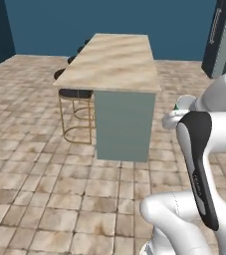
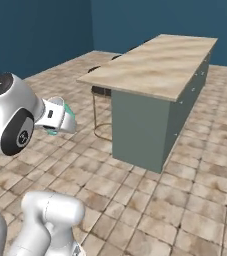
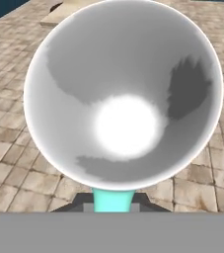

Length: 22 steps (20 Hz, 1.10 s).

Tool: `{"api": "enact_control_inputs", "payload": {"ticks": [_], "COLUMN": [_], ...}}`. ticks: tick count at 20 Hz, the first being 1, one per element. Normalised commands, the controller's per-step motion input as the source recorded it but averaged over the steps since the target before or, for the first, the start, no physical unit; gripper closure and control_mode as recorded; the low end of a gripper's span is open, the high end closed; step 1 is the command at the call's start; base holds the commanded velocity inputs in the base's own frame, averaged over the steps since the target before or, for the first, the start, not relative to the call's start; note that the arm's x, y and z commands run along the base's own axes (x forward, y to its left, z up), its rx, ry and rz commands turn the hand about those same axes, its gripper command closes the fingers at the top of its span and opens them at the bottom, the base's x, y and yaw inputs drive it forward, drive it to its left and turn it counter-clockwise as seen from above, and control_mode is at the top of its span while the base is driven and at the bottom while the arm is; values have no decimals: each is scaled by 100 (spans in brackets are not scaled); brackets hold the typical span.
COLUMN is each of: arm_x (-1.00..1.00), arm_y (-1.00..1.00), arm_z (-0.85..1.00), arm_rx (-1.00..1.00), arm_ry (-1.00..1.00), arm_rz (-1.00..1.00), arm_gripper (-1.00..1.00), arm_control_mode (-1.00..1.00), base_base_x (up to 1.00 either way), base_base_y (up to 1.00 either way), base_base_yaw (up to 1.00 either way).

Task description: Clear the mugs and bowl far away from the sink.

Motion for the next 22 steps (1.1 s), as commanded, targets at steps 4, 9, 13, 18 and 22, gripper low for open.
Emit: {"api": "enact_control_inputs", "payload": {"ticks": [4, 9, 13, 18, 22], "arm_x": [0, 0, 0, 0, 0], "arm_y": [0, 0, 0, 0, 0], "arm_z": [0, 0, 0, 0, 0], "arm_rx": [0, 0, 0, 0, 0], "arm_ry": [0, 0, 0, 0, 0], "arm_rz": [0, 0, 0, 0, 0], "arm_gripper": [100, 100, 100, 100, 100], "arm_control_mode": [100, 100, 100, 100, 100], "base_base_x": [100, 100, 100, 100, 100], "base_base_y": [58, 31, 14, 0, -26], "base_base_yaw": [-12, -5, 0, 0, 10]}}
